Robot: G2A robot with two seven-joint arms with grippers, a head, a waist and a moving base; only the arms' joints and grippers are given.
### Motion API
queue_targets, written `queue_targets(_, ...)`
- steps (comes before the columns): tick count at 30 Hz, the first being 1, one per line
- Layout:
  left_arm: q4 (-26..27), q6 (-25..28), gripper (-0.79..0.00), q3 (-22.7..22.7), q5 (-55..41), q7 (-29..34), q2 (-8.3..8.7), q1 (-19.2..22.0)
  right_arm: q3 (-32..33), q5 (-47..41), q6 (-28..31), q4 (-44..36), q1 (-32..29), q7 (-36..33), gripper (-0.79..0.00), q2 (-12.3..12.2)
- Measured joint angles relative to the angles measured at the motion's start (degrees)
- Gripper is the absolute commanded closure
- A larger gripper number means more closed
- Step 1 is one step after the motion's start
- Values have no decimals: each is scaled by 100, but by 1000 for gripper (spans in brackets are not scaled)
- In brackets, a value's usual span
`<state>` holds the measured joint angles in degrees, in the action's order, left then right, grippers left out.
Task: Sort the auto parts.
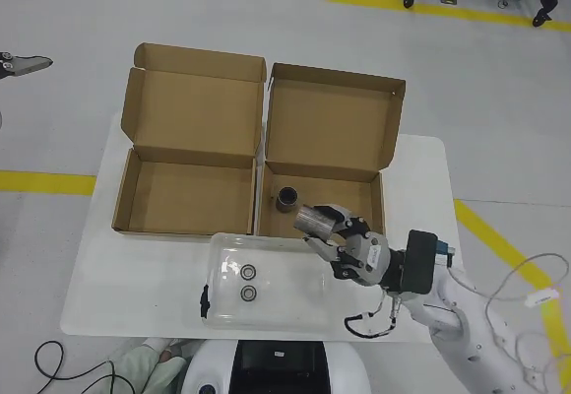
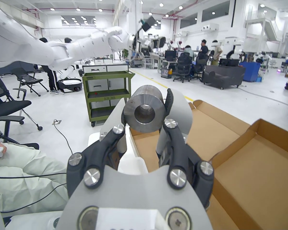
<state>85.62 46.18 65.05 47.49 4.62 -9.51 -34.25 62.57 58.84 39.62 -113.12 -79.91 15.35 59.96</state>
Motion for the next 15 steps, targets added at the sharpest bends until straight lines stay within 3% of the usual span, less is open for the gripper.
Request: queue_targets(15, 0, 0, -785, 0, 0, 0, 0, 0, -269, -604, -1309, 777, 335, -2451, 0, 106)
